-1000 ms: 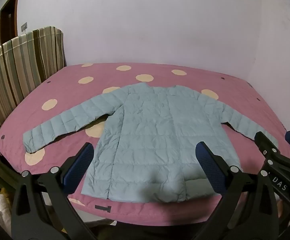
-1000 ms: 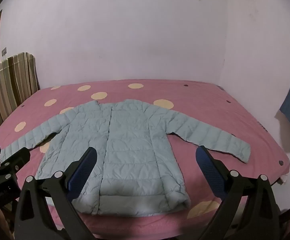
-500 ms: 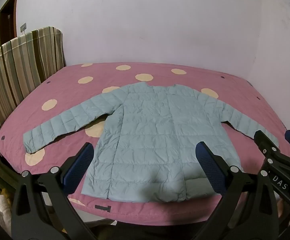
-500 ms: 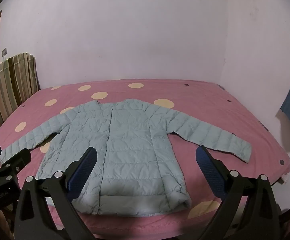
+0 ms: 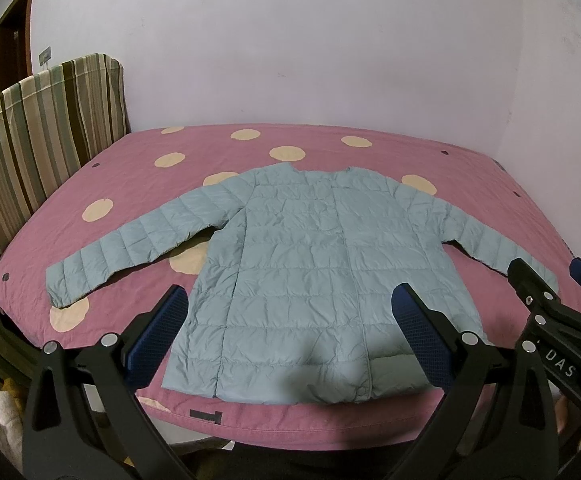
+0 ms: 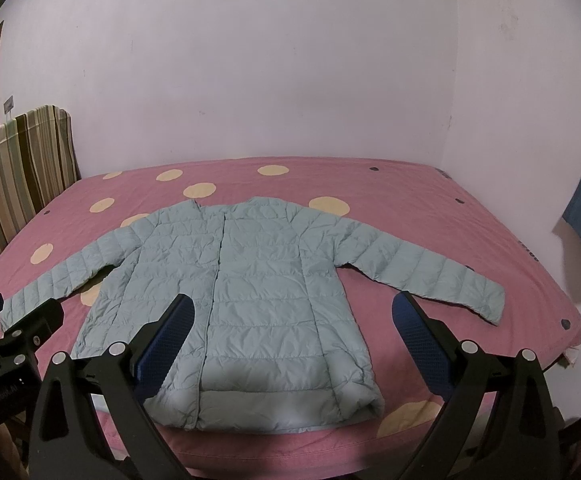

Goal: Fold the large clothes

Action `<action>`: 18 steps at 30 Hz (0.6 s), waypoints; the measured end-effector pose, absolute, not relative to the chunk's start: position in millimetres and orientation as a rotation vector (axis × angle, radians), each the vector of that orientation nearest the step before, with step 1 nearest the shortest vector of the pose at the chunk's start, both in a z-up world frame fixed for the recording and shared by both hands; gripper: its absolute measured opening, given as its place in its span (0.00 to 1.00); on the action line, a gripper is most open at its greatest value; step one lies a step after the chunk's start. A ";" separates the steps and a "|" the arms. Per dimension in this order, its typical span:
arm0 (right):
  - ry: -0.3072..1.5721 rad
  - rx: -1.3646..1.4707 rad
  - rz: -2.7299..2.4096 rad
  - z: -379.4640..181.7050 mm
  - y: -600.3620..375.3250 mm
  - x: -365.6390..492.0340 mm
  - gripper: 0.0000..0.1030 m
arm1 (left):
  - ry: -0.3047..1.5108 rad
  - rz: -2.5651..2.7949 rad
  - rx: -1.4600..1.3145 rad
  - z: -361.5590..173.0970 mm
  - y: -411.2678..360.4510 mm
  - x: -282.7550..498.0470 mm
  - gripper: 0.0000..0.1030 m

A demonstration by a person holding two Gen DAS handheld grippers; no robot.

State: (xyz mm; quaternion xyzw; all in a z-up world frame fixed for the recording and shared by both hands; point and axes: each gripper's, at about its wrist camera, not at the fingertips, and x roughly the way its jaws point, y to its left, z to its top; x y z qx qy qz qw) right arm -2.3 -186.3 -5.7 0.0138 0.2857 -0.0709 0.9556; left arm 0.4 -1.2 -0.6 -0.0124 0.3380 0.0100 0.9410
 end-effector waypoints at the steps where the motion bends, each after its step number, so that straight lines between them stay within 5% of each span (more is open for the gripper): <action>1: 0.580 0.028 -0.144 -5.9 -186.4 -2.4 0.95 | 0.690 0.020 -0.025 -0.7 -1.3 0.5 0.98; 18: 0.580 0.030 -0.142 -7.6 -187.9 -0.9 0.95 | 0.692 0.020 -0.024 -0.7 -1.3 0.6 0.98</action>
